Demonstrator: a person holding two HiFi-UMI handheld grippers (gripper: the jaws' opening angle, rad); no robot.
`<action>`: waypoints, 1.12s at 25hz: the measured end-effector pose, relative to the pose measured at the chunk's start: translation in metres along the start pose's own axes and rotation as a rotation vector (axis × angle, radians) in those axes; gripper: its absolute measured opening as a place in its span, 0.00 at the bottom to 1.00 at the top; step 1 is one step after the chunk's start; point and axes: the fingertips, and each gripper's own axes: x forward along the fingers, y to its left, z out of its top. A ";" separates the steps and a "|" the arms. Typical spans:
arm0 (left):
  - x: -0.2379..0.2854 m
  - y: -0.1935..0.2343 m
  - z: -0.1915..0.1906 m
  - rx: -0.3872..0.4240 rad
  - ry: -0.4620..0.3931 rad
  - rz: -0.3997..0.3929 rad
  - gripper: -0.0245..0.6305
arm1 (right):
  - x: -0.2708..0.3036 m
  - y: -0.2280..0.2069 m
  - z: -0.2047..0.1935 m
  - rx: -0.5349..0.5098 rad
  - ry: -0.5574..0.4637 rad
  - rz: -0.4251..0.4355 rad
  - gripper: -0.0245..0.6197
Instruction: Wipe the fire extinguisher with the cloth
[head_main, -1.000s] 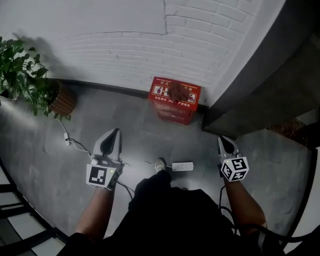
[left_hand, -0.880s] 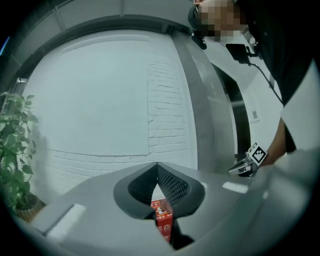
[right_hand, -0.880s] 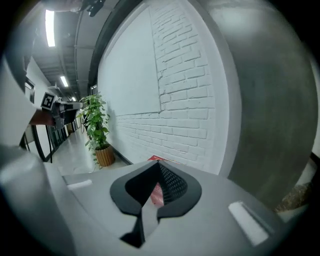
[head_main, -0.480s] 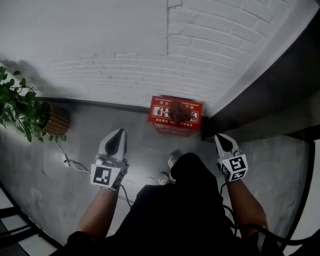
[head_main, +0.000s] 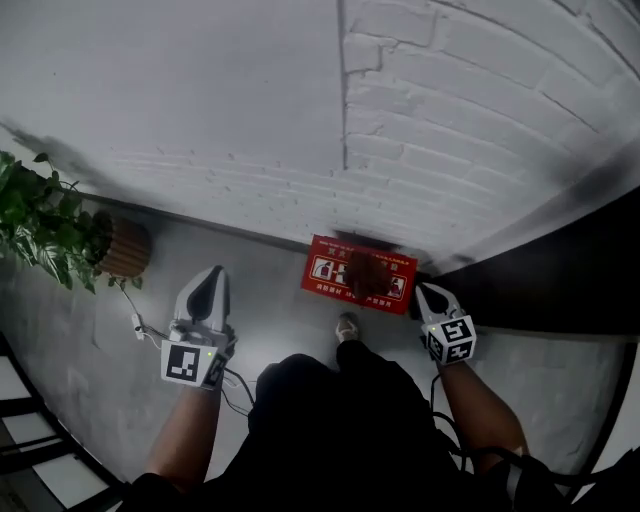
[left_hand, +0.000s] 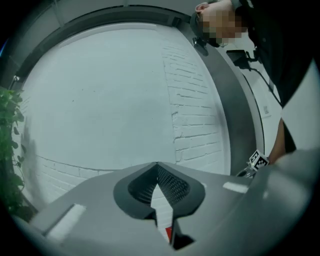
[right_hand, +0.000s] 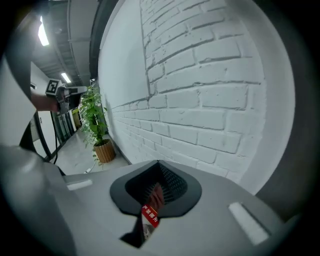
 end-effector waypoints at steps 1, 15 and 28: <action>0.006 0.005 0.001 0.004 -0.002 0.017 0.04 | 0.010 -0.007 -0.002 -0.004 0.020 0.007 0.04; 0.038 0.066 -0.007 -0.060 0.089 0.066 0.04 | 0.109 0.000 -0.095 -0.082 0.369 0.084 0.09; -0.024 0.121 0.004 -0.016 0.200 0.257 0.04 | 0.224 0.050 -0.172 -0.384 0.692 0.212 0.33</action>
